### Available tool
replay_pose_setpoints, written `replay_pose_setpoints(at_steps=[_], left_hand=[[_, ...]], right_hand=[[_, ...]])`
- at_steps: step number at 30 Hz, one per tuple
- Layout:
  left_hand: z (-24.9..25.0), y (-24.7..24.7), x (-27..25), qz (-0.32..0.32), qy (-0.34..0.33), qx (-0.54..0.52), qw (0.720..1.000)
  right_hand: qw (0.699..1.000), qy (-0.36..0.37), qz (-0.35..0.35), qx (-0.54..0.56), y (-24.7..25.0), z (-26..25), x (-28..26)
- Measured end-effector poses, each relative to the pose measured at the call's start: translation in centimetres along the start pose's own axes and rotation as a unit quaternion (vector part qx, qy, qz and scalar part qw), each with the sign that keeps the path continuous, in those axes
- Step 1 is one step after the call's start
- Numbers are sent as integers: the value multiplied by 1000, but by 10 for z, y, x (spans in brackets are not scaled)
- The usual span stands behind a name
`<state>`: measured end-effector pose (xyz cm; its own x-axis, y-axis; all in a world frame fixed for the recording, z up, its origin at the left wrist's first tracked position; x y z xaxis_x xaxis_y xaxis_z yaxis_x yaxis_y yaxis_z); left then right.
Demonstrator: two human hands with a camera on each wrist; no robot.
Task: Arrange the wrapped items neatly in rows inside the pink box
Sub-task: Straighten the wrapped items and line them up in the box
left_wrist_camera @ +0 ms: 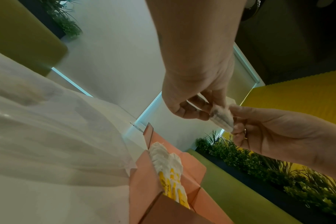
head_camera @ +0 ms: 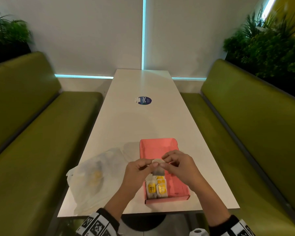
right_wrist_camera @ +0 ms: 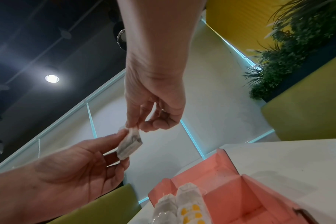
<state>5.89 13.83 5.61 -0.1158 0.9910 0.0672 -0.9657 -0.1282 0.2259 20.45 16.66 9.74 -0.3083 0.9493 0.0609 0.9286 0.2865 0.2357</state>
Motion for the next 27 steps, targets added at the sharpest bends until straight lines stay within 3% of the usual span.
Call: replay_pose_setpoints(at_steps=[5, 9, 13, 17, 20, 27], left_hand=[[0, 10, 0, 30, 3, 18, 999], [13, 19, -1, 68, -57, 112, 990], [24, 27, -6, 132, -119, 176, 968], [33, 24, -12, 158, -173, 201, 951], [42, 18, -17, 155, -226, 213, 938], [50, 14, -24, 145, -274, 171, 935]], right_hand=[[993, -7, 15, 114, 7, -6, -3], [988, -41, -34, 145, 0, -7, -6], [999, -36, -35, -13, -5, -8, -5], [979, -25, -20, -201, -8, -1, 1], [970, -27, -9, -241, -9, 2, 1], [961, -26, -55, -271, -22, 5, 0]])
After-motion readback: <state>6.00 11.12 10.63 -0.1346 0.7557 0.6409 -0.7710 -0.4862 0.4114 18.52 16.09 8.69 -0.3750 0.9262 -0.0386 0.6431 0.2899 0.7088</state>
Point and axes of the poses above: each hand's wrist, its own x-axis towards the middle knuckle, its own y-axis out of the back of the hand, z = x × y, the point moved 10 cm from there along x, towards the middle knuckle, and after that the axes turned 15 degrees about x, right-handed, at the moved point
